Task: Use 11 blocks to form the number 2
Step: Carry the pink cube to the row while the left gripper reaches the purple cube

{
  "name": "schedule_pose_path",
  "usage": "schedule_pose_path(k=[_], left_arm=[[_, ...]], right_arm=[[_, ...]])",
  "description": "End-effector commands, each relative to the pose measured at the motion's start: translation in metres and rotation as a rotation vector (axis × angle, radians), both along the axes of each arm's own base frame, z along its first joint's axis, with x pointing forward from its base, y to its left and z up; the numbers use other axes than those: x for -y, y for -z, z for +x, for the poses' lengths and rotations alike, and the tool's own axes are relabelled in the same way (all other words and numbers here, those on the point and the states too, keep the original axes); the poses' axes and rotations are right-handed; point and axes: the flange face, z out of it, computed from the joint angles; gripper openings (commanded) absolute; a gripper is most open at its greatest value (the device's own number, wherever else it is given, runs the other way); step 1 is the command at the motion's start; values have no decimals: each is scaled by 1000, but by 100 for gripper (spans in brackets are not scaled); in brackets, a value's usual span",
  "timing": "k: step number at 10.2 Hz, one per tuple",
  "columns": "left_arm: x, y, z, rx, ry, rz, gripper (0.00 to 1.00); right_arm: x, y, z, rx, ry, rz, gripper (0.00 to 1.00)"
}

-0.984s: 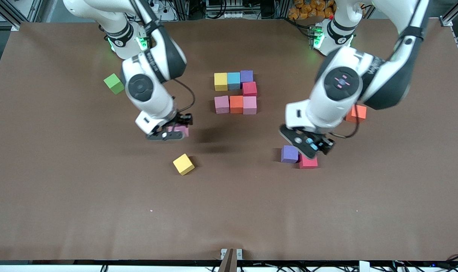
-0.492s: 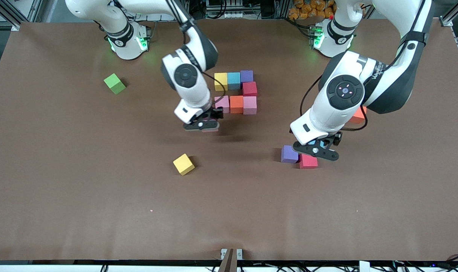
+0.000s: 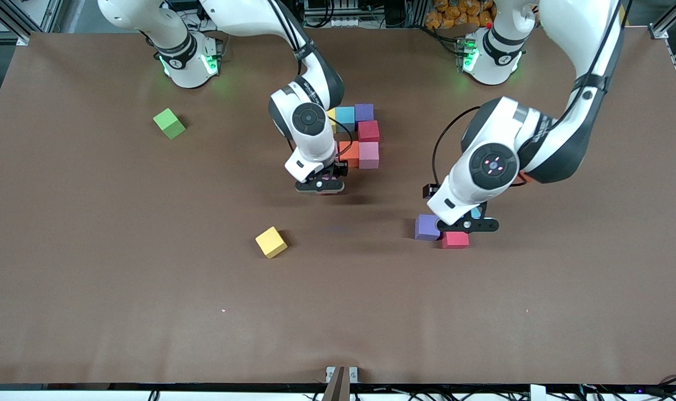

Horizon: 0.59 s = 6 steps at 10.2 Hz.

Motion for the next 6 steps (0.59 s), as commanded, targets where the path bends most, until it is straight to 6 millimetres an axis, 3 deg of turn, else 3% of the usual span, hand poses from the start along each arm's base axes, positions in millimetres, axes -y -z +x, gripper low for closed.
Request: schedule_pose_path(k=[1,3,6], left_arm=[[4,10,2,-4,-46,-16,100],[-3,35,10,-25,-65,-19,100],[-10,49,17,-27,-84,-33,100]], right_arm=[[-11,7,-7,-2,9,-5,22],[-13,8,-11,-3,1,-6,22],[-7,24,-26,14,-3,-10,22]])
